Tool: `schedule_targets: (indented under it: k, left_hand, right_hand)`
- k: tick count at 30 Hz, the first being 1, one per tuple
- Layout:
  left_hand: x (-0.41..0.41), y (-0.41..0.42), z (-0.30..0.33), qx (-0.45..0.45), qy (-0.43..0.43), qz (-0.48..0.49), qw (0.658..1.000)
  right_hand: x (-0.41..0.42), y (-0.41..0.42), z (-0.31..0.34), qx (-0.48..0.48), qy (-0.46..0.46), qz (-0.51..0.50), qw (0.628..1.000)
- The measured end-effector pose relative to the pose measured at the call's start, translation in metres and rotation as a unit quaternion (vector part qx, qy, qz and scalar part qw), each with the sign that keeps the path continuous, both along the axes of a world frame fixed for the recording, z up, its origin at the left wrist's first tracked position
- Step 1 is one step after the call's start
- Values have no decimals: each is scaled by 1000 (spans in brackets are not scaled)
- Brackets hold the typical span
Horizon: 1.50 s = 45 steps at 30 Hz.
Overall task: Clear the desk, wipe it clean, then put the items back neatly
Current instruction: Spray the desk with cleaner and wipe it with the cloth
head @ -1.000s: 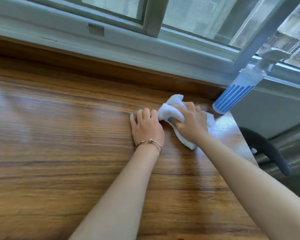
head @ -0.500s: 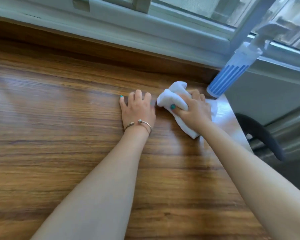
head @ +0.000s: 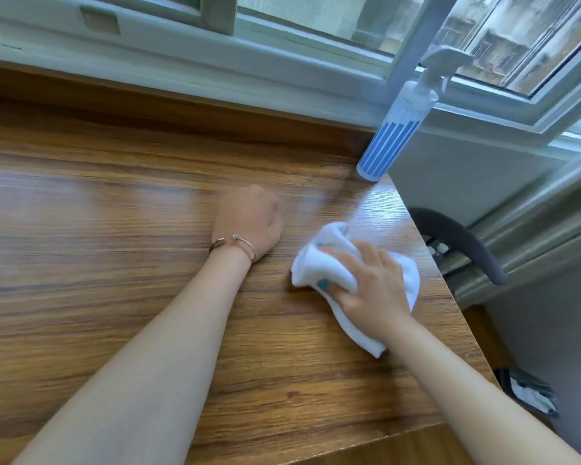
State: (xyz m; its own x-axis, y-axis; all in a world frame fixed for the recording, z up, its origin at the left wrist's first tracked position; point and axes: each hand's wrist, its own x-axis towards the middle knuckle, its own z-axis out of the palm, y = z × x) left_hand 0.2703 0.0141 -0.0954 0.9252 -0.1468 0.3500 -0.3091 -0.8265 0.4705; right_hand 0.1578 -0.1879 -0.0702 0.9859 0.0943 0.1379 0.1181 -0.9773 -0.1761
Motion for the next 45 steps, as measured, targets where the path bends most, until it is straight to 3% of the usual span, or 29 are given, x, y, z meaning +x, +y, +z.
schedule_targets:
  k: [6, 12, 18, 27, 29, 31, 33, 35, 39, 45]
  left_hand:
    - [6, 2, -4, -67, 16, 19, 997]
    - [5, 3, -6, -54, 2, 7, 999]
    - [-2, 1, -5, -11, 1, -2, 1000]
    - [-4, -3, 6, 46, 15, 13, 999]
    - [-6, -4, 8, 81, 9, 15, 997]
    - [-7, -5, 8, 160, -50, 7, 986]
    - [-8, -12, 11, 245, -104, -38, 963]
    - [-12, -30, 17, 266, -81, -66, 958]
    - [-19, -72, 23, 166, 34, -30, 985]
    - [-11, -83, 0, 86, 15, -2, 996]
  right_hand:
    - [138, 30, 7, -63, 22, -83, 994]
    - [221, 47, 6, -70, 21, -122, 990]
    - [167, 23, 4, -49, 12, -77, 996]
    - [-60, -25, 4, -10, 17, -37, 999]
    - [-102, -31, 1, -3, 3, -44, 999]
    - [-125, -34, -1, -2, 4, -52, 999]
    - [-129, -34, -1, 2, 13, -63, 998]
    - [-120, -35, 1, 5, 28, -76, 997]
    - [-89, -40, 5, -14, 41, -138, 989]
    - [9, -51, 7, -40, 57, -246, 967]
